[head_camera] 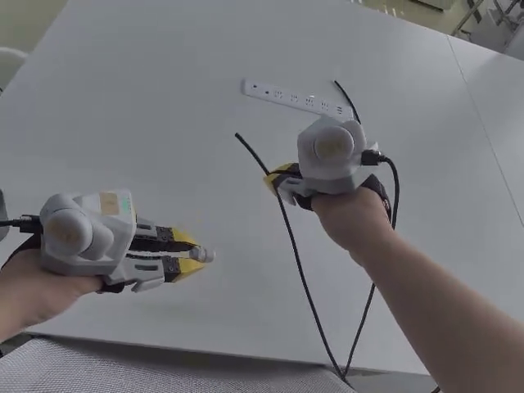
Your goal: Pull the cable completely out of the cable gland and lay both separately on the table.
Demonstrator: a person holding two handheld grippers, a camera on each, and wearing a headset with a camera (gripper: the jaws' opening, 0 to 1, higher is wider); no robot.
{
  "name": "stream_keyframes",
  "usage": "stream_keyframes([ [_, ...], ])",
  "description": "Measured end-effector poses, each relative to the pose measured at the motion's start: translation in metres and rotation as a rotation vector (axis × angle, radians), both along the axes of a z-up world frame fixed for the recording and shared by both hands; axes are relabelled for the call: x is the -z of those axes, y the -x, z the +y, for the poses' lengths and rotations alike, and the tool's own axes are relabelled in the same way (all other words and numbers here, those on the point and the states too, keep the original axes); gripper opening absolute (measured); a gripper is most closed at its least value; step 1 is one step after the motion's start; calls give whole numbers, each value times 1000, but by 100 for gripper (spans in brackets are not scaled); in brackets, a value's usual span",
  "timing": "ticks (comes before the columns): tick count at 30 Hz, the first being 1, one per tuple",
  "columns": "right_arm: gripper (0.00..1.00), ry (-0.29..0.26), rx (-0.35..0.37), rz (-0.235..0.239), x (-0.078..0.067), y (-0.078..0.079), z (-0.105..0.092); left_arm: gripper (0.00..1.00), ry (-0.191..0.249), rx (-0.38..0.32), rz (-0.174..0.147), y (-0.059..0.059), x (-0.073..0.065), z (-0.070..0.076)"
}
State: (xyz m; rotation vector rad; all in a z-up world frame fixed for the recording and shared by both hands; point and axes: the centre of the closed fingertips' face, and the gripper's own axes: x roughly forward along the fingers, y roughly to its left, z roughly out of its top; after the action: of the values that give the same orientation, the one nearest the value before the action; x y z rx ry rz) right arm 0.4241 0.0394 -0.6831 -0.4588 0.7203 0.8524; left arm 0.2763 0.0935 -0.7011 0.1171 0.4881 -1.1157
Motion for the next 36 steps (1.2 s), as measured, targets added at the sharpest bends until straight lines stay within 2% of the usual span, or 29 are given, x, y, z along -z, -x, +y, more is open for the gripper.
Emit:
stream_keyframes([
  [5,0,16,-28,-8,4,-7,17,16,-6,-4,26,4,12,5],
  [10,0,10,-50,-18,6,-14,38,16,-14,-3,43,7,22,10],
  [15,0,-2,-71,-30,8,-22,61,16,-26,3,50,8,32,13],
  [19,0,-16,-109,-32,9,-26,81,16,-31,15,51,8,34,13],
  [21,0,-24,-152,-36,12,-26,97,16,-28,15,54,8,35,13],
  [28,0,27,-261,13,41,-8,123,16,-28,19,60,4,44,15],
  [30,0,48,-330,21,51,-2,131,16,-27,21,62,2,46,16],
  [36,0,95,-364,54,79,4,144,16,-55,31,80,-1,64,22],
])
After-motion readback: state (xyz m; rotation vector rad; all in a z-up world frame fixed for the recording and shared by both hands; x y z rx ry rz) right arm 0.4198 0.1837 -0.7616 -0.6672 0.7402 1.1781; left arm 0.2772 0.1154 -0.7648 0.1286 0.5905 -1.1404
